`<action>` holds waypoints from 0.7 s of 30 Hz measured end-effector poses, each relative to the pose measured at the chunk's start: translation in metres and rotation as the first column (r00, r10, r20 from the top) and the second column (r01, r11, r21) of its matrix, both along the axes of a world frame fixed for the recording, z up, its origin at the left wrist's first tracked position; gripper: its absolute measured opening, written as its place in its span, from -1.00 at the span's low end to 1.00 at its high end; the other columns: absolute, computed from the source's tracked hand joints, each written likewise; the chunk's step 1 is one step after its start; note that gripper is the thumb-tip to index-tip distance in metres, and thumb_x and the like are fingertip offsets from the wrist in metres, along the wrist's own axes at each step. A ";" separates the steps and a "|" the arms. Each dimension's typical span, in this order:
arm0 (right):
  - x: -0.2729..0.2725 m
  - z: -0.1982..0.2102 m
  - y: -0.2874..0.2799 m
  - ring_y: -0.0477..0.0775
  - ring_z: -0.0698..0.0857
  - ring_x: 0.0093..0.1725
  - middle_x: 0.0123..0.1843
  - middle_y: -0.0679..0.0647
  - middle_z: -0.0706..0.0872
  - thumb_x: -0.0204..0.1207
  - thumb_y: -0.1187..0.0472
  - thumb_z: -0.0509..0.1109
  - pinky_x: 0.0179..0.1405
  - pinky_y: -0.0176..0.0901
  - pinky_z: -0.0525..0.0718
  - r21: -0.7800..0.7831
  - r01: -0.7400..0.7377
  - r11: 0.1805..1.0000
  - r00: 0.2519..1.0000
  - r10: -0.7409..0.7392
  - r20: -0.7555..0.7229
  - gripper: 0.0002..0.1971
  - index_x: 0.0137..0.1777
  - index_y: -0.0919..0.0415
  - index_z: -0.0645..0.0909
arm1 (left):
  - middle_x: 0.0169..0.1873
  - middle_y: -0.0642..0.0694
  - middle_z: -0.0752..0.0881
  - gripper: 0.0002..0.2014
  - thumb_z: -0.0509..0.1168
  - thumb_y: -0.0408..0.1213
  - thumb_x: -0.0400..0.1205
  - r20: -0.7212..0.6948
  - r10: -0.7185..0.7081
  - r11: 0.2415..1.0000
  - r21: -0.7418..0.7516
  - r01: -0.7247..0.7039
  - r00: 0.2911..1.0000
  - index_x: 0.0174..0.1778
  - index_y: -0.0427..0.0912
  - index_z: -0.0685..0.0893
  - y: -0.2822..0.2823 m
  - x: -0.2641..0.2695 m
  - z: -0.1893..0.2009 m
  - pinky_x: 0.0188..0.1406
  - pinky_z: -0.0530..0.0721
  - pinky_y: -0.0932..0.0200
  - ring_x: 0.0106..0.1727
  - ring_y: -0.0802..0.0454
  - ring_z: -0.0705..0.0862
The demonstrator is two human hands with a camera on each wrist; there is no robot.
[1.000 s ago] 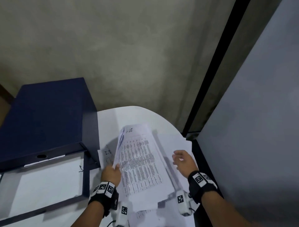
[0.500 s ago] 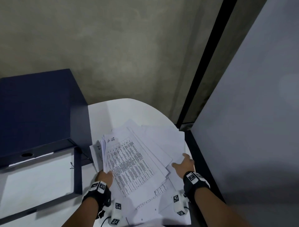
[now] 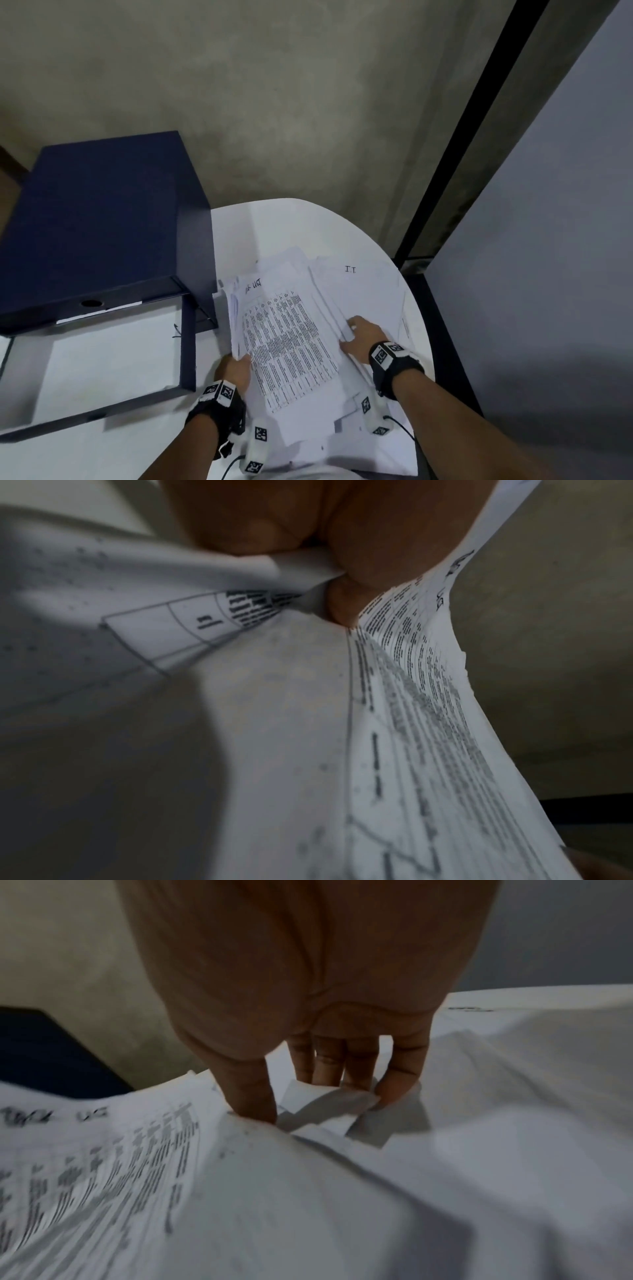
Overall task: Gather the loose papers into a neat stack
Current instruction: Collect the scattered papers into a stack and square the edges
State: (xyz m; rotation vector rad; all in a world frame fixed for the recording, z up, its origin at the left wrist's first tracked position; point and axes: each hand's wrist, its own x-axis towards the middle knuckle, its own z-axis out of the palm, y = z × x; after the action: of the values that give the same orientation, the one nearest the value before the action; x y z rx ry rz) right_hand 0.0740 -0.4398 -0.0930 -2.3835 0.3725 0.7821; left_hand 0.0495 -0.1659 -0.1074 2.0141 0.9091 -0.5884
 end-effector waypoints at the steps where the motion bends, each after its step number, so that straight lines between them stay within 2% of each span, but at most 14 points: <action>1: 0.000 0.001 0.002 0.17 0.61 0.35 0.41 0.12 0.62 0.50 0.02 0.45 0.33 -0.11 0.56 -0.013 -0.031 0.999 0.999 0.030 -0.011 -0.47 0.44 0.14 0.45 | 0.18 -0.43 0.70 -0.68 0.24 -0.26 0.68 0.001 0.005 1.000 -0.011 -0.005 1.000 0.18 -0.47 0.63 -0.001 -0.001 0.001 0.11 0.57 -0.03 0.19 -0.38 0.66; 4: -0.001 0.000 0.007 0.10 0.63 0.14 0.29 0.10 0.67 0.47 0.02 0.48 0.12 -0.17 0.58 -0.004 -0.030 1.000 0.999 0.030 -0.031 -0.61 0.23 0.11 0.53 | 0.26 -0.41 0.65 -0.63 0.19 -0.22 0.70 -0.017 -0.023 1.000 -0.009 0.023 1.000 0.28 -0.43 0.60 0.000 -0.003 0.003 0.22 0.59 -0.01 0.28 -0.34 0.62; 7: -0.006 -0.002 0.014 0.11 0.67 0.11 0.22 0.11 0.69 0.46 0.04 0.48 0.15 -0.12 0.64 0.068 0.011 0.998 1.000 -0.010 -0.021 -0.55 0.30 0.15 0.49 | 0.23 -0.40 0.67 -0.61 0.23 -0.19 0.68 -0.006 0.000 1.000 -0.014 0.000 1.000 0.29 -0.42 0.60 0.002 -0.004 0.005 0.20 0.58 -0.01 0.26 -0.33 0.64; 10: -0.011 0.003 0.017 0.10 0.65 0.10 0.19 0.06 0.66 0.59 0.08 0.33 0.11 -0.19 0.58 0.148 0.022 0.989 0.998 -0.014 -0.058 -0.62 0.34 0.21 0.48 | 0.21 -0.40 0.69 -0.60 0.23 -0.14 0.67 -0.006 0.016 0.999 -0.030 -0.016 1.000 0.28 -0.40 0.60 0.006 -0.006 0.007 0.11 0.62 -0.02 0.18 -0.33 0.67; 11: -0.012 0.003 0.016 0.10 0.65 0.07 0.12 0.03 0.65 0.62 0.06 0.30 0.05 -0.24 0.54 0.165 0.006 0.986 0.998 0.005 -0.064 -0.70 0.25 0.19 0.55 | 0.20 -0.38 0.70 -0.60 0.23 -0.16 0.67 0.001 0.021 0.999 -0.044 -0.021 1.000 0.28 -0.39 0.59 0.007 -0.007 0.007 0.07 0.60 0.02 0.17 -0.32 0.67; 13: -0.016 0.005 0.010 0.05 0.64 -0.16 -0.12 0.03 0.69 0.61 0.00 0.32 -0.16 -0.28 0.53 0.234 0.035 0.972 0.998 -0.022 -0.058 -0.79 -0.06 0.13 0.63 | 0.20 -0.37 0.70 -0.62 0.23 -0.18 0.67 0.010 0.020 0.998 -0.063 -0.019 1.000 0.29 -0.37 0.59 0.009 -0.009 0.005 0.05 0.58 0.06 0.17 -0.30 0.67; 15: -0.021 0.005 0.000 -0.01 0.54 -0.39 -0.37 -0.01 0.61 0.57 0.02 0.40 -0.38 -0.30 0.48 0.356 0.157 0.921 0.987 -0.131 -0.096 -0.73 -0.27 0.17 0.56 | 0.19 -0.36 0.70 -0.61 0.24 -0.16 0.67 0.017 0.004 0.998 -0.066 -0.003 1.000 0.30 -0.37 0.58 0.010 -0.011 0.003 0.09 0.60 0.04 0.17 -0.29 0.67; 16: -0.024 0.006 -0.006 -0.01 0.44 -0.46 -0.45 0.00 0.48 0.55 0.04 0.43 -0.43 -0.26 0.40 0.403 0.224 0.887 0.974 -0.185 -0.132 -0.68 -0.32 0.19 0.47 | 0.19 -0.37 0.70 -0.60 0.24 -0.15 0.67 0.025 0.002 0.998 -0.067 -0.001 1.000 0.30 -0.37 0.58 0.009 -0.011 0.002 0.08 0.60 0.03 0.15 -0.30 0.67; 18: -0.028 0.010 -0.018 0.02 0.29 -0.46 -0.43 0.05 0.24 0.52 0.06 0.47 -0.41 -0.18 0.29 0.436 0.343 0.832 0.938 -0.283 -0.198 -0.59 -0.32 0.23 0.33 | 0.17 -0.39 0.70 -0.60 0.24 -0.16 0.67 0.033 0.018 0.997 -0.079 -0.015 0.999 0.29 -0.40 0.57 0.008 -0.012 0.001 0.00 0.56 0.07 0.07 -0.28 0.66; 19: -0.029 0.012 -0.024 0.05 0.33 -0.39 -0.35 0.06 0.22 0.51 0.05 0.49 -0.35 -0.15 0.36 0.433 0.391 0.812 0.920 -0.330 -0.212 -0.58 -0.28 0.34 0.37 | 0.17 -0.41 0.70 -0.60 0.25 -0.17 0.67 0.035 0.041 0.996 -0.084 -0.038 0.999 0.28 -0.43 0.57 0.009 -0.012 0.000 -0.02 0.54 0.08 0.03 -0.26 0.64; 20: -0.030 0.014 -0.027 0.07 0.27 -0.20 -0.23 0.03 0.22 0.50 0.05 0.49 -0.26 -0.09 0.48 0.415 0.416 0.809 0.909 -0.357 -0.214 -0.56 -0.10 0.47 0.46 | 0.18 -0.42 0.69 -0.60 0.25 -0.18 0.67 0.035 0.071 0.994 -0.090 -0.068 0.997 0.28 -0.45 0.57 0.009 -0.012 -0.001 -0.02 0.54 0.07 0.03 -0.27 0.64; 21: -0.031 0.015 -0.032 0.15 0.54 -0.19 -0.12 -0.03 0.22 0.52 0.07 0.47 -0.14 -0.01 0.57 0.405 0.432 0.806 0.902 -0.375 -0.215 -0.55 0.09 0.50 0.50 | 0.19 -0.42 0.68 -0.60 0.25 -0.19 0.67 0.034 0.096 0.991 -0.095 -0.093 0.995 0.29 -0.46 0.56 0.011 -0.011 0.000 0.02 0.55 0.04 0.10 -0.30 0.65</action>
State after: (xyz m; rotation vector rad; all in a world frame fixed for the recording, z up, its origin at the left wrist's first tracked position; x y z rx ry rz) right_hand 0.0434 -0.4720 -0.0776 -1.7460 0.6544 0.7207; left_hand 0.0384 -0.1554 -0.1076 1.8818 0.9313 -0.5278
